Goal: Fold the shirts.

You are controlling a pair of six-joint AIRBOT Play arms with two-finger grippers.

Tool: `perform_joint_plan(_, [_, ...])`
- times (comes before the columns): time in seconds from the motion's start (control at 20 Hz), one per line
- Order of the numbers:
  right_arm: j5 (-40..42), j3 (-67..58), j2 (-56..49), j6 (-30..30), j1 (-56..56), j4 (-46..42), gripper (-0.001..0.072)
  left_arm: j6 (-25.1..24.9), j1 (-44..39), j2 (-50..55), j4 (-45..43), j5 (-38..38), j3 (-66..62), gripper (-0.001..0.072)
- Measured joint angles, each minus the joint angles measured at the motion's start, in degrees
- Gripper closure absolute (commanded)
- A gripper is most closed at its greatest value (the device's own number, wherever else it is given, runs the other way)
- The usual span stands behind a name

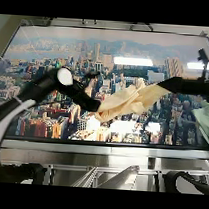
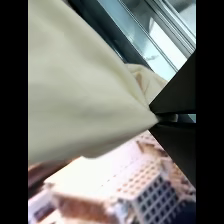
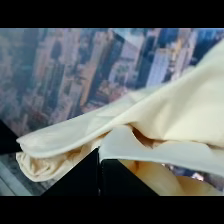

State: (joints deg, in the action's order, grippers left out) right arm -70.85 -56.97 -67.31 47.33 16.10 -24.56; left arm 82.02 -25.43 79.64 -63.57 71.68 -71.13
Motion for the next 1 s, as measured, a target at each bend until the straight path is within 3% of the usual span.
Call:
perform_joint_plan(0.3, [-7.32, -4.33, 16.87, -6.45, 5.64, 12.33, 0.0698, -1.27, 9.9, -16.41, -0.57, 6.27, -15.78, 0.0681])
perform_joint_plan(0.55, [3.39, -6.88, 31.45, -9.55, 8.79, 12.24, 0.0698, -0.79, 20.72, -27.3, -0.26, 4.48, -23.67, 0.068])
perform_joint_plan(0.8, [1.86, -3.34, 30.97, -5.68, 7.37, 7.54, 0.0698, -3.52, 31.47, -32.37, 8.28, 4.61, -11.06, 0.068])
perform_joint_plan(1.0, [1.36, 4.87, 21.97, -6.23, 2.67, 6.43, 0.0698, -9.4, 32.52, -30.12, 14.34, 1.29, 7.8, 0.0678])
